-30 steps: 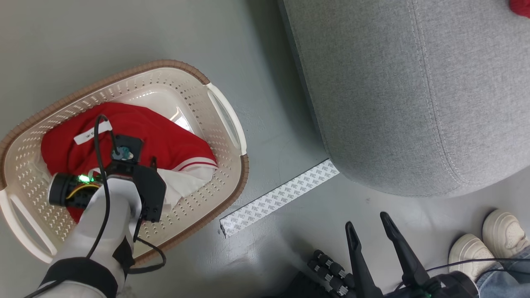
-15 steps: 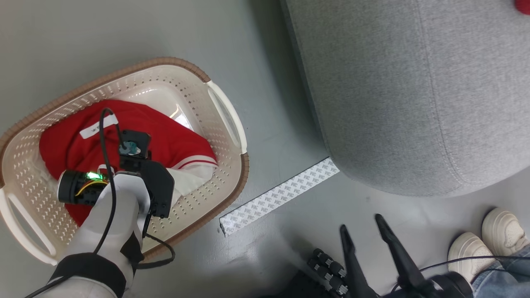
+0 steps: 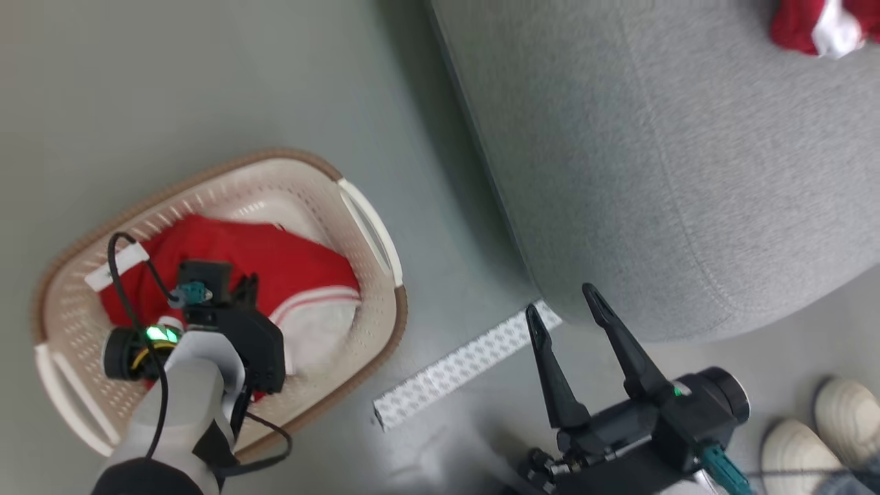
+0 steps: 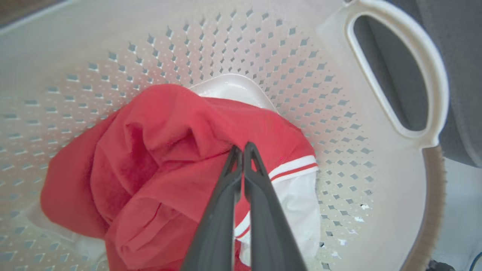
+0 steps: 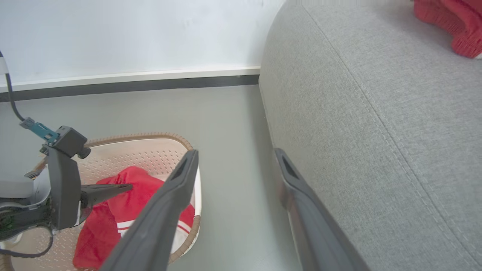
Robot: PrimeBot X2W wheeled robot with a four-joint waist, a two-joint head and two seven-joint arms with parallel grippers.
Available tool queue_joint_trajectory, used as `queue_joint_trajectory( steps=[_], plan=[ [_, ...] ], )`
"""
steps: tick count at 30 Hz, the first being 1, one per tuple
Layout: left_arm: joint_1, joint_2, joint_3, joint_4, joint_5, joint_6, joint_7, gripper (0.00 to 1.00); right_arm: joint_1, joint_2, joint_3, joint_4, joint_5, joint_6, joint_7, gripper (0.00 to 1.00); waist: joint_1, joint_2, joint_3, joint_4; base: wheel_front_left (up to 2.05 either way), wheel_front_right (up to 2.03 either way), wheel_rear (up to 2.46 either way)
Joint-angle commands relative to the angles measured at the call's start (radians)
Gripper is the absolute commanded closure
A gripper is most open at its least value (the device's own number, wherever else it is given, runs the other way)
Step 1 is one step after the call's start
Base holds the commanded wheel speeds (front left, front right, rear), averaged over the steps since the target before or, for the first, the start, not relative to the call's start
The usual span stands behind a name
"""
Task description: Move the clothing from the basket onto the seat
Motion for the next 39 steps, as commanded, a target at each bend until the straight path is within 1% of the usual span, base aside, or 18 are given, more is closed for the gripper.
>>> queue_joint_trajectory(
  steps=[1,4,6,9,10,11,12,15,19,22,25,28,31,39],
  plan=[
    [0.032,-0.005,0.004,-0.003,-0.020,-0.013,-0.010,1.00,-0.021,-0.001,-0.005,0.027,-0.010,-0.001,0.006,0.00,0.0000,0.0000,-0.148,0.073,0.00,0.00,0.00],
    [0.068,-0.012,0.006,-0.014,-0.037,-0.036,-0.018,1.00,-0.050,-0.001,0.002,0.073,-0.015,-0.001,0.019,0.00,0.0000,0.0000,-0.234,0.094,0.00,0.00,0.00],
    [0.099,-0.017,0.005,-0.024,-0.056,-0.060,-0.024,1.00,-0.048,-0.001,0.012,0.107,-0.023,-0.001,0.030,0.00,0.0000,0.0000,-0.306,0.113,0.00,0.00,0.00],
    [0.147,-0.021,-0.011,-0.055,-0.093,-0.092,-0.004,1.00,-0.031,-0.012,0.021,0.139,-0.023,-0.001,0.052,0.00,0.0000,0.0000,-0.411,0.148,0.00,0.00,0.00],
    [0.163,-0.022,-0.027,-0.079,-0.101,-0.101,0.002,1.00,-0.029,-0.018,0.022,0.146,-0.020,-0.001,0.060,0.00,0.0000,0.0000,-0.440,0.161,0.00,0.00,0.00],
    [0.163,-0.022,-0.027,-0.079,-0.101,-0.101,0.002,1.00,-0.029,-0.018,0.022,0.146,-0.020,-0.001,0.060,0.00,0.0000,0.0000,-0.440,0.161,0.00,0.00,0.00],
    [0.208,-0.021,-0.056,-0.131,-0.138,-0.112,0.019,1.00,-0.015,-0.033,0.027,0.157,-0.015,-0.001,0.081,0.00,0.0000,0.0000,-0.501,0.186,0.00,0.00,0.00],
    [0.259,-0.020,-0.102,-0.224,-0.184,-0.112,0.041,1.00,0.001,-0.052,0.032,0.158,-0.006,-0.001,0.115,0.00,0.0000,0.0000,-0.576,0.221,0.00,0.00,0.00],
    [0.309,-0.020,-0.159,-0.350,-0.238,-0.085,0.067,1.00,0.026,-0.067,0.016,0.138,0.002,-0.001,0.146,0.00,0.0000,0.0000,-0.657,0.282,0.00,0.00,0.00],
    [0.346,-0.020,-0.186,-0.435,-0.279,-0.059,0.084,1.00,0.052,-0.076,0.015,0.124,0.010,-0.001,0.163,0.00,0.0000,0.0000,-0.720,0.321,0.00,0.00,0.00],
    [0.363,-0.020,-0.206,-0.508,-0.296,-0.039,0.110,1.00,0.078,-0.080,0.013,0.112,0.019,-0.001,0.182,0.00,0.0000,0.0000,-0.768,0.354,0.00,0.00,0.00],
    [0.364,-0.018,-0.213,-0.580,-0.296,-0.024,0.130,1.00,0.098,-0.077,0.013,0.097,0.022,-0.001,0.190,0.00,0.0000,0.0000,-0.797,0.382,0.00,0.00,0.00],
    [0.362,-0.004,-0.220,-0.649,-0.291,-0.015,0.153,1.00,0.114,-0.069,0.014,0.093,0.023,-0.001,0.193,0.00,0.0000,0.0000,-0.824,0.405,0.00,0.00,0.00],
    [0.354,0.034,-0.229,-0.806,-0.276,0.018,0.212,1.00,0.126,-0.059,0.036,0.096,0.028,-0.001,0.195,0.00,0.0000,0.0000,-0.874,0.445,0.00,0.00,0.00]
  ],
)
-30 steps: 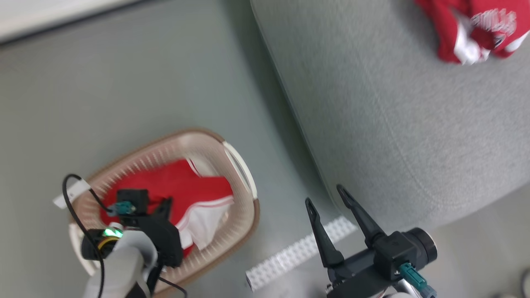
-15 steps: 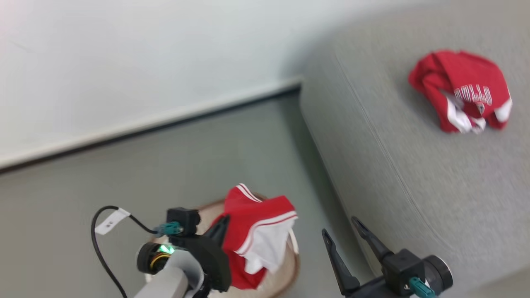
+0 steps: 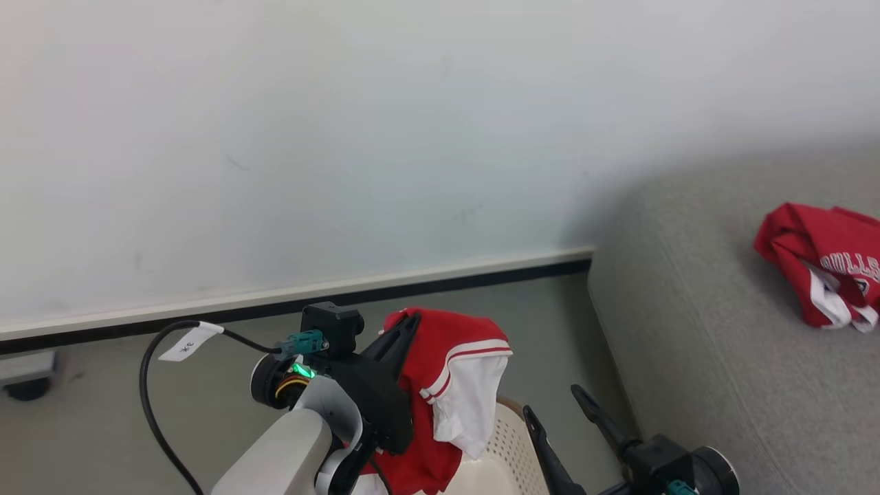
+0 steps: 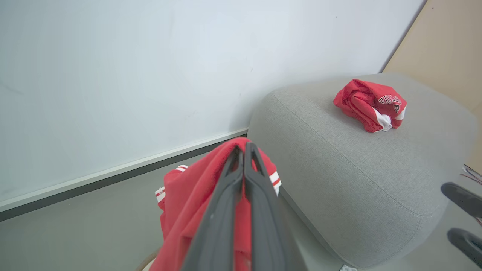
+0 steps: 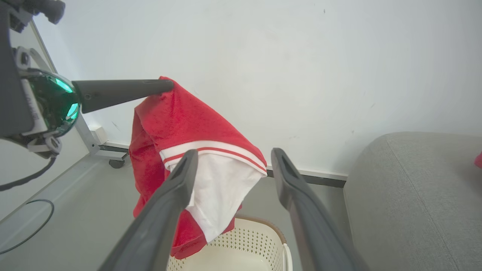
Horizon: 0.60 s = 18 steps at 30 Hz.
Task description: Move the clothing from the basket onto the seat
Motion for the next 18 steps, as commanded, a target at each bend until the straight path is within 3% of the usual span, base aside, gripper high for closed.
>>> queue_joint_trajectory(
  steps=[1,18],
  plan=[
    [0.004,0.008,-0.002,-0.022,0.010,0.007,0.005,1.00,0.015,-0.001,0.007,0.000,0.005,-0.001,0.002,0.00,0.0002,0.0002,-0.068,0.068,0.00,0.00,0.00],
    [-0.031,0.033,-0.024,-0.119,0.004,0.005,0.070,1.00,-0.046,-0.004,0.089,0.035,0.035,-0.001,0.015,0.00,0.0002,0.0002,-0.078,0.090,0.00,0.00,0.00]
  ],
)
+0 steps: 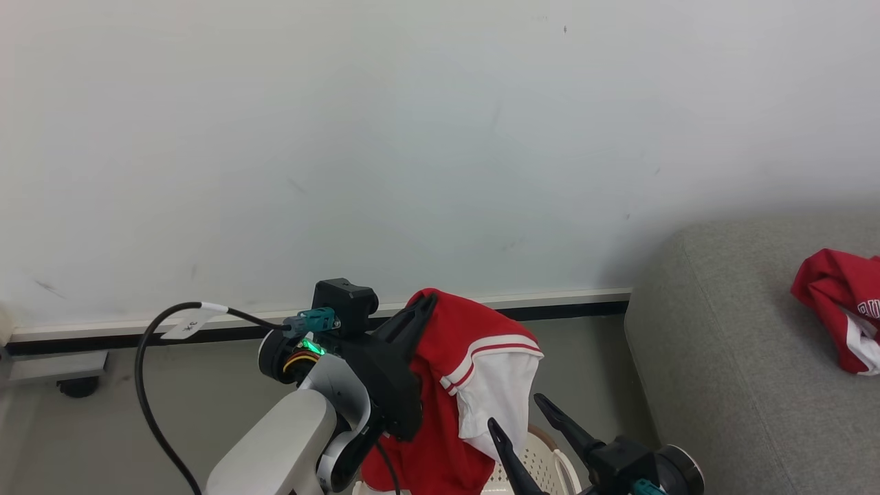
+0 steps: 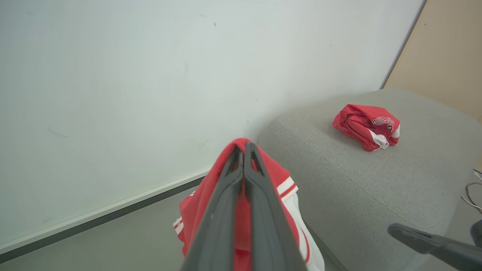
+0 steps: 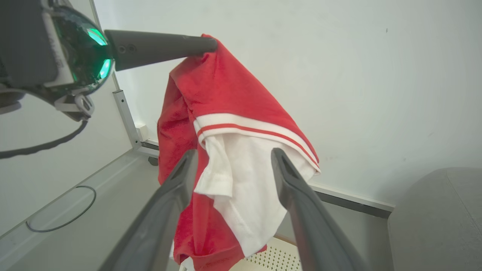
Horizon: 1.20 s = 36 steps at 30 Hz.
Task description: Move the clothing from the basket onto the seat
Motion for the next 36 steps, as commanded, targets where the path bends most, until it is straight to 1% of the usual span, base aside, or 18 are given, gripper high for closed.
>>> queue_joint_trajectory(
  steps=[1,8,13,15,22,25,34,35,36],
  plan=[
    [0.001,0.006,-0.002,-0.005,0.000,-0.003,0.000,1.00,-0.014,-0.002,0.005,-0.001,0.003,-0.001,0.000,0.00,0.0000,0.0000,0.000,0.001,0.00,0.00,0.00],
    [-0.016,-0.005,-0.015,-0.030,0.000,0.001,0.012,1.00,-0.069,0.007,0.034,0.057,0.013,-0.001,0.036,0.00,0.0000,0.0000,-0.001,0.008,0.00,0.00,0.00],
    [-0.024,-0.019,-0.034,-0.053,-0.004,-0.005,0.024,1.00,-0.131,0.025,0.041,0.148,0.013,-0.001,0.062,0.00,0.0000,0.0000,-0.003,0.020,0.00,0.00,0.00],
    [-0.029,-0.022,-0.041,-0.059,-0.004,-0.006,0.030,1.00,-0.152,0.036,0.028,0.193,0.016,-0.001,0.063,0.00,0.0000,0.0000,-0.004,0.026,0.00,0.00,0.00],
    [-0.040,-0.045,-0.071,-0.103,-0.018,-0.004,0.047,1.00,-0.209,0.060,-0.020,0.335,0.022,-0.001,0.029,0.00,0.0000,0.0000,-0.008,0.045,0.00,0.00,0.00],
    [-0.045,-0.052,-0.082,-0.130,-0.025,-0.001,0.056,1.00,-0.228,0.061,-0.025,0.360,0.059,-0.001,0.012,0.00,0.0000,0.0000,-0.009,0.052,0.00,0.00,0.00],
    [-0.026,-0.064,-0.119,-0.228,-0.061,0.008,0.096,1.00,-0.266,0.061,-0.031,0.412,0.113,-0.001,-0.029,0.00,0.0000,0.0000,-0.011,0.053,0.00,0.00,0.00],
    [-0.023,-0.064,-0.122,-0.238,-0.064,0.011,0.101,1.00,-0.270,0.060,-0.033,0.416,0.116,-0.001,-0.032,0.11,0.0000,0.0000,-0.012,0.052,0.00,0.00,0.00],
    [-0.021,-0.063,-0.124,-0.244,-0.066,0.015,0.103,1.00,-0.276,0.060,-0.036,0.417,0.118,-0.001,-0.037,0.52,0.0000,0.0000,-0.012,0.051,0.00,0.00,0.00]
  ],
)
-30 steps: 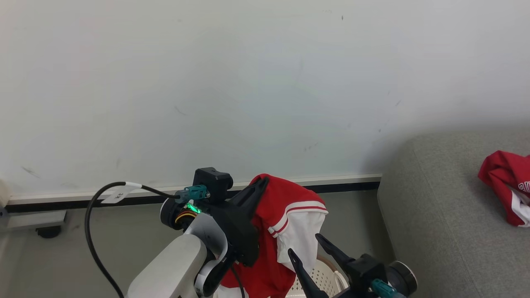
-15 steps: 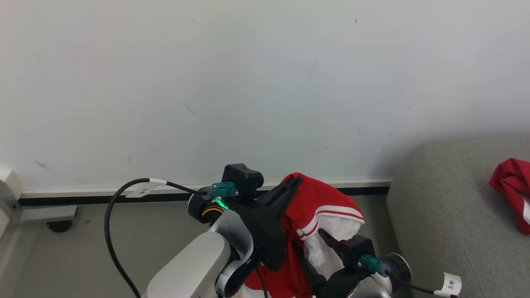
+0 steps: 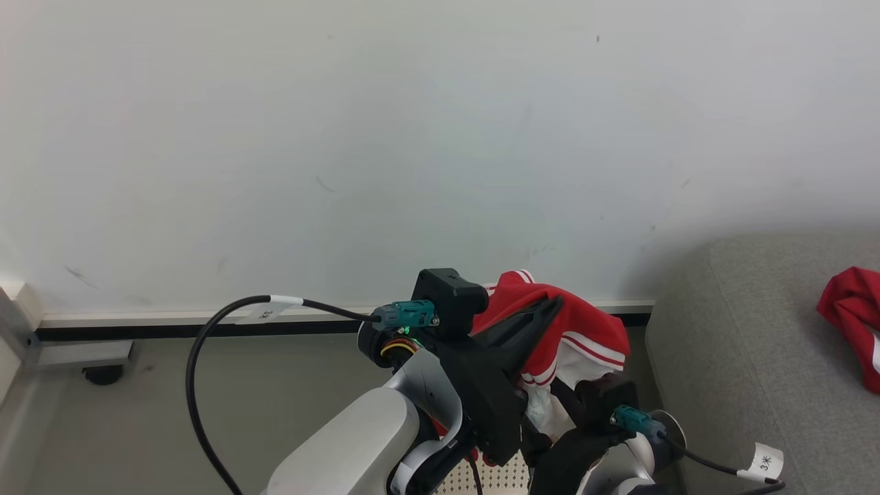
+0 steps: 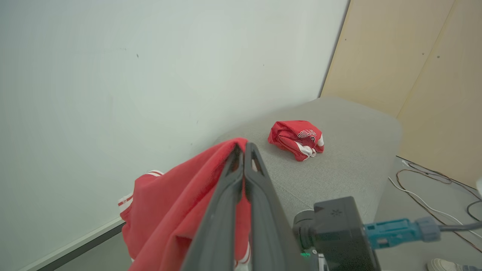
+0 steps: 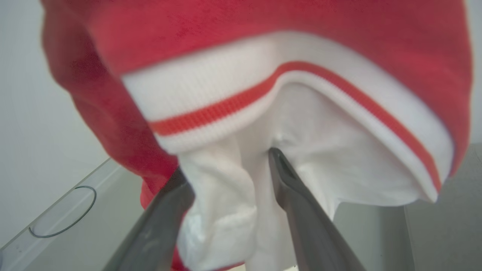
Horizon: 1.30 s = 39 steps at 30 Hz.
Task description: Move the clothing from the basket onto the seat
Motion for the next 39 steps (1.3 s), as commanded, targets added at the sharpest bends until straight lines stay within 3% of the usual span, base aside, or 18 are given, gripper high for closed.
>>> queue_joint_trajectory(
  steps=[1,2,7,8,9,10,11,25,31,39],
  plan=[
    [0.015,0.001,-0.006,-0.015,-0.004,0.007,0.007,1.00,-0.018,0.002,-0.005,0.005,0.009,-0.001,-0.011,0.60,0.0000,0.0000,-0.001,-0.003,0.00,0.00,0.00],
    [0.018,0.004,-0.008,-0.015,-0.003,0.008,0.011,1.00,-0.022,0.003,-0.007,0.006,0.007,-0.001,-0.017,1.00,0.0000,0.0000,-0.001,-0.005,0.00,0.00,0.00],
    [0.023,0.022,-0.007,-0.005,0.012,0.019,0.000,1.00,-0.024,0.002,-0.020,0.014,-0.008,-0.001,-0.024,1.00,0.0000,0.0000,0.000,-0.014,0.00,0.00,0.00],
    [0.025,0.025,-0.007,-0.001,0.016,0.016,-0.011,0.91,-0.025,0.002,-0.023,0.015,-0.011,-0.001,-0.024,1.00,0.0000,0.0000,0.001,-0.015,0.00,0.00,0.00],
    [0.026,0.031,-0.011,0.006,0.022,0.005,-0.021,0.59,-0.024,0.002,-0.026,0.016,-0.014,-0.001,-0.024,1.00,0.0000,0.0000,0.002,-0.018,0.00,0.00,0.00],
    [0.032,0.040,-0.013,0.020,0.024,0.001,-0.029,0.11,-0.023,0.002,-0.027,0.015,-0.017,-0.001,-0.023,1.00,0.0000,0.0000,0.003,-0.021,0.00,0.00,0.00],
    [0.046,0.053,-0.001,0.052,0.028,0.003,-0.054,0.00,-0.016,0.002,-0.032,0.012,-0.021,-0.001,-0.023,1.00,0.0000,0.0000,0.003,-0.026,0.00,0.00,0.00],
    [0.147,0.137,0.043,0.190,0.045,-0.035,-0.305,0.00,0.106,0.002,-0.109,-0.126,-0.147,-0.001,0.020,1.00,0.0000,0.0000,0.018,-0.081,0.00,0.00,0.00],
    [0.216,0.175,0.042,0.198,0.063,-0.026,-0.373,0.00,0.191,0.002,-0.148,-0.241,-0.215,-0.001,0.044,1.00,0.0000,0.0000,0.022,-0.103,0.00,0.00,0.00],
    [0.358,0.231,0.129,0.136,0.023,0.011,-0.427,0.00,0.277,-0.016,-0.190,-0.374,-0.254,-0.001,0.100,1.00,0.0000,0.0000,0.029,-0.182,0.00,0.00,0.00]
  ],
)
